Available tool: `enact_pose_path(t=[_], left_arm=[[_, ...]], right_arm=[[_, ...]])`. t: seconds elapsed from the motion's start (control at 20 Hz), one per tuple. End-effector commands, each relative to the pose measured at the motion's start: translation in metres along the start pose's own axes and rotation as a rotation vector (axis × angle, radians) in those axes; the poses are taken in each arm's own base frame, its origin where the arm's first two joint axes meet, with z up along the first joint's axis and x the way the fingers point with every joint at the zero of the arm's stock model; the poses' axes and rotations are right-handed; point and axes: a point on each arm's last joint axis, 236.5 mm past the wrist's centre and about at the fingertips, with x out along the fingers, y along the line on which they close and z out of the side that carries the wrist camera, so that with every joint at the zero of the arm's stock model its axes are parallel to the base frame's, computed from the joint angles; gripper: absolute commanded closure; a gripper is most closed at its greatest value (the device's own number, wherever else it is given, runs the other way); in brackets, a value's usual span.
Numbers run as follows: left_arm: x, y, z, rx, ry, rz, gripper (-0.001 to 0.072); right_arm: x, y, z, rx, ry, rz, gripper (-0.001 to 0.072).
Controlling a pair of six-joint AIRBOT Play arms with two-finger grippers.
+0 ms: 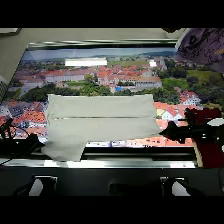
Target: Fold the clothes and pants, and hang the long-sleeved shirts on hangers.
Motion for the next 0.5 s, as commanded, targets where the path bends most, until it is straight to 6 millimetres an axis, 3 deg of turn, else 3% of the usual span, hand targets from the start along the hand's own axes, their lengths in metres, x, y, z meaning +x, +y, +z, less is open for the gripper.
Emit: enact_pose_path(t=[0.0, 0.1, 0.25, 0.45], left_arm=[[-0.006, -0.017, 0.012, 0.01, -0.071, -0.062, 0.0692], [-0.003, -0.022, 0.026, 0.018, -0.091, -0.089, 0.0692], [-0.005, -0.021, 0.055, 0.046, -0.109, -0.079, 0.0692], [-0.017, -0.029, 0.116, 0.083, -0.159, -0.071, 0.0692]], right_arm=[[-0.001, 0.023, 0.008, -0.066, -0.057, 0.019, 0.0681], [0.006, 0.033, 0.016, -0.171, -0.078, -0.044, 0.0681], [-0.009, 0.038, 0.055, -0.24, -0.208, -0.18, 0.068], [-0.016, 0.045, 0.098, -0.247, -0.241, -0.21, 0.068]])
